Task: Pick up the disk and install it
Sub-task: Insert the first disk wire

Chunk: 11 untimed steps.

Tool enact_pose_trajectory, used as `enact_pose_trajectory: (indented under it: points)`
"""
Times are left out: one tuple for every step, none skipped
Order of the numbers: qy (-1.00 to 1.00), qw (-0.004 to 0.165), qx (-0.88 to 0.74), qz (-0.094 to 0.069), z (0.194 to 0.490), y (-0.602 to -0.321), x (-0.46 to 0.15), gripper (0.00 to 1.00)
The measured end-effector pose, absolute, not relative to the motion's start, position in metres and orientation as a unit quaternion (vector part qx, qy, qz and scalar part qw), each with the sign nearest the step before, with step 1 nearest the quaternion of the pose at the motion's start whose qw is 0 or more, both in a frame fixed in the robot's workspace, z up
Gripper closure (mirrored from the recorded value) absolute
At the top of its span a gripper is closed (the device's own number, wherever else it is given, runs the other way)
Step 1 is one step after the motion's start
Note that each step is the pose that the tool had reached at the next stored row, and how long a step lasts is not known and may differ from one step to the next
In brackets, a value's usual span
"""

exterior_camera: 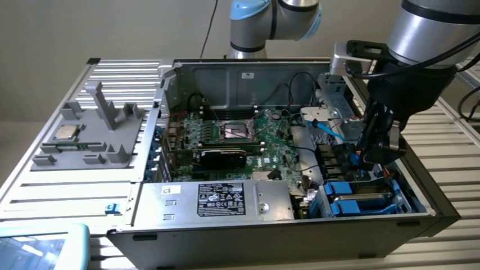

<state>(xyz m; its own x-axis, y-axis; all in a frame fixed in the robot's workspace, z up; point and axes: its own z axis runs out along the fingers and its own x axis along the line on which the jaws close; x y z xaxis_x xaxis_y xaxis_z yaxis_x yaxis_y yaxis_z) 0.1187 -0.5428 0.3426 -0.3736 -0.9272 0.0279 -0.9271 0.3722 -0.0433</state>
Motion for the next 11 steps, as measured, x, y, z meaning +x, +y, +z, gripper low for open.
enact_pose_trajectory:
  points:
    - [0.828, 0.001, -0.560, -0.026, 0.3425, -0.5428, 0.1188, 0.63]
    - [0.828, 0.001, -0.560, -0.026, 0.3424, -0.5428, 0.1188, 0.63]
    - [0.828, 0.001, -0.560, -0.026, 0.3423, -0.5427, 0.1188, 0.63]
    - [0.828, 0.001, -0.560, -0.026, 0.3423, -0.5426, 0.1188, 0.61]
    - [0.828, 0.001, -0.560, -0.026, 0.3422, -0.5423, 0.1188, 0.61]
    - [0.828, 0.002, -0.560, -0.027, 0.3424, -0.5417, 0.1187, 0.55]
    - [0.828, 0.003, -0.559, -0.028, 0.3424, -0.5411, 0.1188, 0.55]
    - [0.828, 0.004, -0.560, -0.029, 0.3424, -0.5402, 0.1192, 0.49]
    - [0.828, 0.006, -0.559, -0.030, 0.3426, -0.5395, 0.1195, 0.42]
    - [0.828, 0.008, -0.559, -0.031, 0.3431, -0.5390, 0.1199, 0.42]
    - [0.828, 0.010, -0.559, -0.033, 0.3438, -0.5387, 0.1205, 0.42]
